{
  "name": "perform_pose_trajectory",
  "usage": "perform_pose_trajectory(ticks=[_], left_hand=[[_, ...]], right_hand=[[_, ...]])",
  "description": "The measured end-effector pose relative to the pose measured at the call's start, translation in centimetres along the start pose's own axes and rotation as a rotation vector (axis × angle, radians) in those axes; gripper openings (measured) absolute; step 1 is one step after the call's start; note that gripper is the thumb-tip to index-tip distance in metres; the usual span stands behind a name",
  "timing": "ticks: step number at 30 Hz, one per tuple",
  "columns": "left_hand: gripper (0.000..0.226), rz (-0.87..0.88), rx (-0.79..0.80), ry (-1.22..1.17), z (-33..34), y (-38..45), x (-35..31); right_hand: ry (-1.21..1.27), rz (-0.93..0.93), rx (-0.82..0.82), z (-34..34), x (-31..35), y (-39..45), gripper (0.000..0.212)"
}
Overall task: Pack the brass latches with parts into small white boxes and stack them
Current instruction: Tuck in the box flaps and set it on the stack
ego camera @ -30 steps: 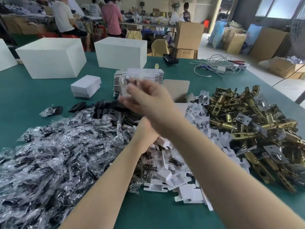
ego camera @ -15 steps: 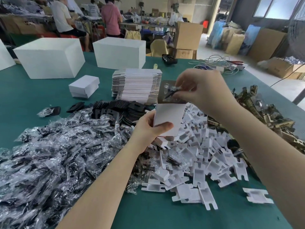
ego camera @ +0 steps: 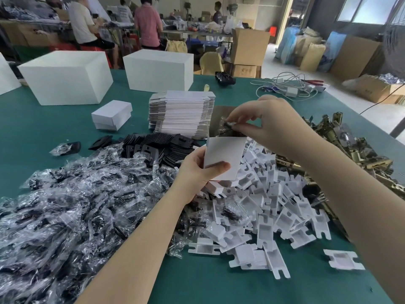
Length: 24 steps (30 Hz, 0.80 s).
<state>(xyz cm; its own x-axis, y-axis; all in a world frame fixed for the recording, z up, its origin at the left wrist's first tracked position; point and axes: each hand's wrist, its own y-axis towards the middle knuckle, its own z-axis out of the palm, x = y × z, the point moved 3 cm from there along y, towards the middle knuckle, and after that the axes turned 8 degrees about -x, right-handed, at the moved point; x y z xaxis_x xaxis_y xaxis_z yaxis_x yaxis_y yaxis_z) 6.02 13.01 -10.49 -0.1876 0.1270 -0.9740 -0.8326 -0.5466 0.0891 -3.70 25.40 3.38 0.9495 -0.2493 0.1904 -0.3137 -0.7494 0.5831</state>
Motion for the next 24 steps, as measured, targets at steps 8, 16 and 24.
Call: perform_pose_trajectory(ticks=[8,16,24], left_hand=[[0.036,0.006,0.008,-0.027,0.0,0.1,0.1],[0.034,0.018,0.002,-0.039,0.0,0.2,0.2],[0.032,0.027,-0.009,0.028,-0.2,0.3,0.3]], right_hand=[[-0.257,-0.067,0.245,0.6,0.9,1.0,0.028],[-0.306,-0.009,0.324,1.9,1.1,-0.1,0.063],[0.326,0.378,-0.498,1.7,-0.3,-3.9,0.022]])
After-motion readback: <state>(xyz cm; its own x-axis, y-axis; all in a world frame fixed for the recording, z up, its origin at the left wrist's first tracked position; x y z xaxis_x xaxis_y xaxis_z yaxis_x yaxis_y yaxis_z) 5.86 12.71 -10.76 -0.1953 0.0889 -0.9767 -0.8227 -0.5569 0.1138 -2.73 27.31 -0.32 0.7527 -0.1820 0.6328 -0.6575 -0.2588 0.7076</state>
